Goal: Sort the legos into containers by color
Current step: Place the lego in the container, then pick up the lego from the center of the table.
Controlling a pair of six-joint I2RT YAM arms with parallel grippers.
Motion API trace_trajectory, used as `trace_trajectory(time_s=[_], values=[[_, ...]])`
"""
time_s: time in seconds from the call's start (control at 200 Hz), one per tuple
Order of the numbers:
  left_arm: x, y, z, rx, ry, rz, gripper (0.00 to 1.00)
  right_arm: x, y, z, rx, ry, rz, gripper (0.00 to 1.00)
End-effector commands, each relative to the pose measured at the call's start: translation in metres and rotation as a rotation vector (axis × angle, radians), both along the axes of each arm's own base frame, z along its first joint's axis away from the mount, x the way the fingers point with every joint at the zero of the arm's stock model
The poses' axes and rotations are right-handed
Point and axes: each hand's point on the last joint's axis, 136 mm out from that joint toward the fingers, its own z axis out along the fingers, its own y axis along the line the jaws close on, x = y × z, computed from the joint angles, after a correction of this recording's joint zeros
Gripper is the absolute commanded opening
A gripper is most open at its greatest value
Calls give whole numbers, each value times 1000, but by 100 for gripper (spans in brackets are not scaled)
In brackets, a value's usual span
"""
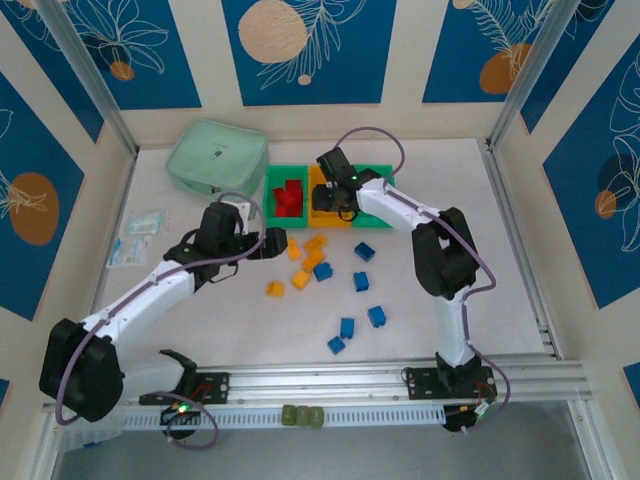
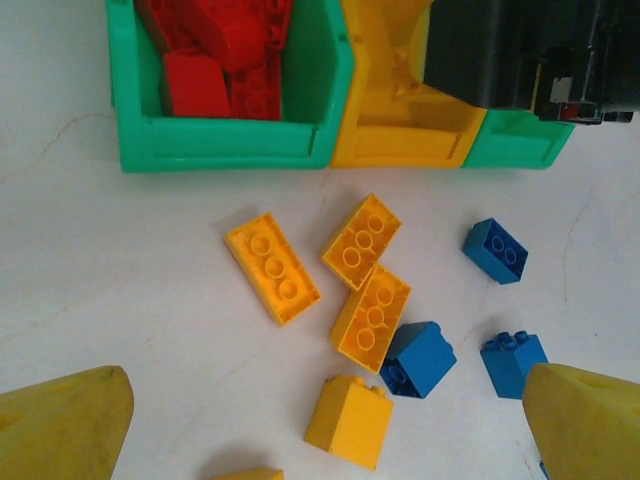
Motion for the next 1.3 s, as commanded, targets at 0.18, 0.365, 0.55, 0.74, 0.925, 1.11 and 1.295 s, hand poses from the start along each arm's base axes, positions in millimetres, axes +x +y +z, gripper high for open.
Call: trace_trajectory(time_s=[0.18,0.365,0.55,0.74,0.925,1.11,1.295], values=[[7,3,21,-24,-40,-4,99,14,12,35,40,-89,54,67],[-10,9,19,-27,7,-9,99,-36,25,43,67,-37,102,67],[-31,23,15,2,26,2,99,-93,29,39,54,37,119,70],[-49,34,6,17,43,13,99,-146,39,30,-3,47,131,73],[-62,42,0,20,48,29,99,-192,58,14,-8,111,146,73],[-71,48,-4,26,71,42,99,-220,65,-11,-4,186,102,73],[-76,55,-9,27,74,76,99,-218,66,-33,24,247,25,70]])
